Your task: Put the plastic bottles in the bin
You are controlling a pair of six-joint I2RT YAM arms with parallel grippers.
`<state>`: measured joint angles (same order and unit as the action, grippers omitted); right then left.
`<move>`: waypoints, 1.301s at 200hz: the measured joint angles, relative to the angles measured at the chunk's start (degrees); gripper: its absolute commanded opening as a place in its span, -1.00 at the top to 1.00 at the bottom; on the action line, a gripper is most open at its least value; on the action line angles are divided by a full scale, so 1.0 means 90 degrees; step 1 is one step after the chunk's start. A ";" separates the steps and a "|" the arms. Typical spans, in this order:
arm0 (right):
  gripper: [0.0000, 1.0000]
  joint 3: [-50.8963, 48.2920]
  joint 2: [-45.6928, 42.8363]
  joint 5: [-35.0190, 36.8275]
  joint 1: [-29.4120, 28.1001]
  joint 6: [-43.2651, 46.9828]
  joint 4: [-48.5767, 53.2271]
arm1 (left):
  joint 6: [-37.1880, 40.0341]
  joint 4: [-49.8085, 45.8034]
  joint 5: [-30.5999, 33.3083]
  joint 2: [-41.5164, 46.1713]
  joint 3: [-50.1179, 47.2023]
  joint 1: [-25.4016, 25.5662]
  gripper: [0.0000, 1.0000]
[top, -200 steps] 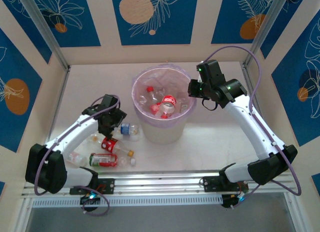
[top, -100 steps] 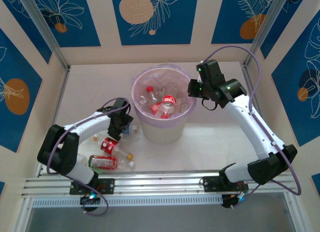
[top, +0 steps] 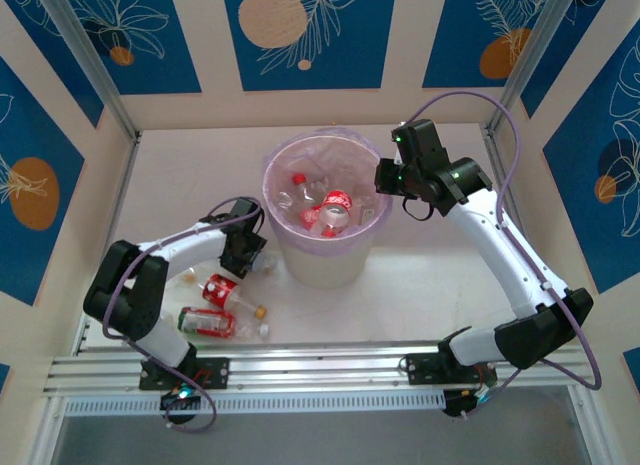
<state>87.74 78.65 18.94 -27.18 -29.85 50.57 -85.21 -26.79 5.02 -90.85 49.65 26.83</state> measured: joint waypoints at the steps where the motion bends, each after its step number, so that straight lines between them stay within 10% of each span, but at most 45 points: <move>1: 0.67 0.0000 0.0000 0.0000 0.0000 0.0000 0.0000 | 0.0007 0.0002 0.0000 0.0000 0.0000 -0.0002 -0.23; 108: 0.68 0.0000 0.0000 0.0022 -0.0010 0.0000 0.0000 | 0.0719 -0.0333 0.0806 0.0964 0.1035 -0.0070 0.10; 166: 0.70 0.0010 0.0007 0.0068 -0.0029 -0.0002 0.0000 | 0.2574 -0.0619 0.1841 0.1785 0.2470 -0.0464 0.54; 260: 0.70 0.0109 0.0114 0.0066 -0.0066 -0.0002 0.0002 | 0.5425 -0.1982 -0.0515 0.0073 0.7429 0.0843 0.84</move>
<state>88.73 79.68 19.53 -27.77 -29.87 50.59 -36.38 -44.62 0.38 -90.19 116.51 34.41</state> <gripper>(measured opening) 0.152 0.467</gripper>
